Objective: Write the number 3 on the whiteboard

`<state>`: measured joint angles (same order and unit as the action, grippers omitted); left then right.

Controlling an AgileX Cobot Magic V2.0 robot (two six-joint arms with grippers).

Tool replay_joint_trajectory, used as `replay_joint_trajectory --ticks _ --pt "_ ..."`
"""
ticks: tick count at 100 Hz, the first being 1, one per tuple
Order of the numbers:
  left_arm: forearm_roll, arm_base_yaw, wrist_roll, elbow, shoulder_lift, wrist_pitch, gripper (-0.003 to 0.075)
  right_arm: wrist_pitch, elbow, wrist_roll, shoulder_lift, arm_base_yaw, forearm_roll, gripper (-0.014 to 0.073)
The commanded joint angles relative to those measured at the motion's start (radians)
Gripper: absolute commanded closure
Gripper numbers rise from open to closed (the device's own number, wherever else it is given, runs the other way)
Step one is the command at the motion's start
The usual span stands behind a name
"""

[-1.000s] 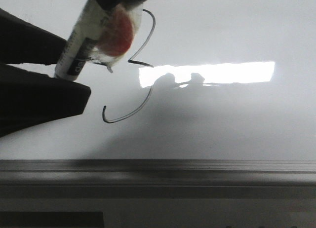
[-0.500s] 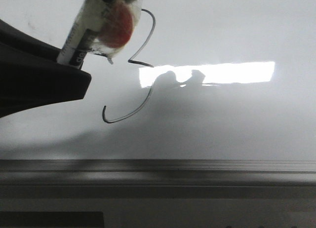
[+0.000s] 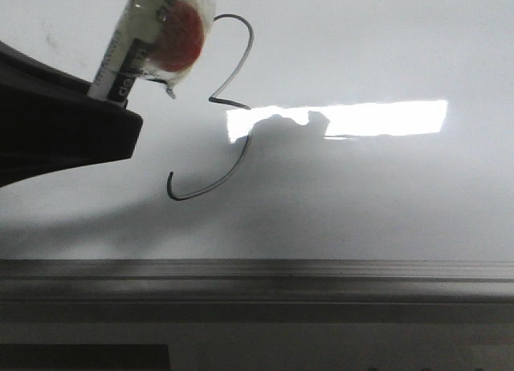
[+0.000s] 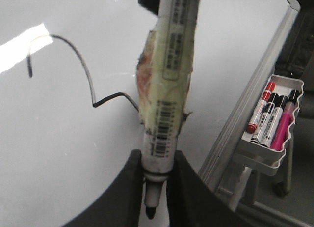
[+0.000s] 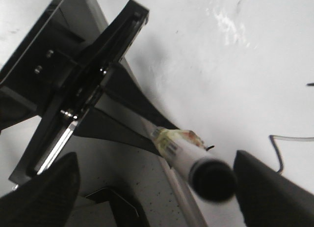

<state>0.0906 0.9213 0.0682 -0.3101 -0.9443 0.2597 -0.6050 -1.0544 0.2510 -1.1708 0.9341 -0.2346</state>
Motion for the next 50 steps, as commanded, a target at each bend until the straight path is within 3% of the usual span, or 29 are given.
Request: replay_joint_trajectory --ticks 1,19,25,50 --pt "-0.118 0.004 -0.068 -0.032 0.006 0.033 0.0741 0.099 -0.045 0.003 0.046 -0.025 0.018 -0.004" --pt "-0.592 0.0 -0.088 -0.032 0.006 -0.034 0.0741 0.132 -0.045 0.003 0.105 -0.074 0.018 0.0015" --pt "-0.681 0.0 -0.088 -0.032 0.006 -0.035 0.0741 0.132 -0.045 0.003 0.116 -0.083 0.018 0.002" --pt "-0.789 -0.002 -0.088 -0.032 0.0 -0.033 0.0741 0.132 -0.043 0.003 0.128 -0.085 0.018 0.002"
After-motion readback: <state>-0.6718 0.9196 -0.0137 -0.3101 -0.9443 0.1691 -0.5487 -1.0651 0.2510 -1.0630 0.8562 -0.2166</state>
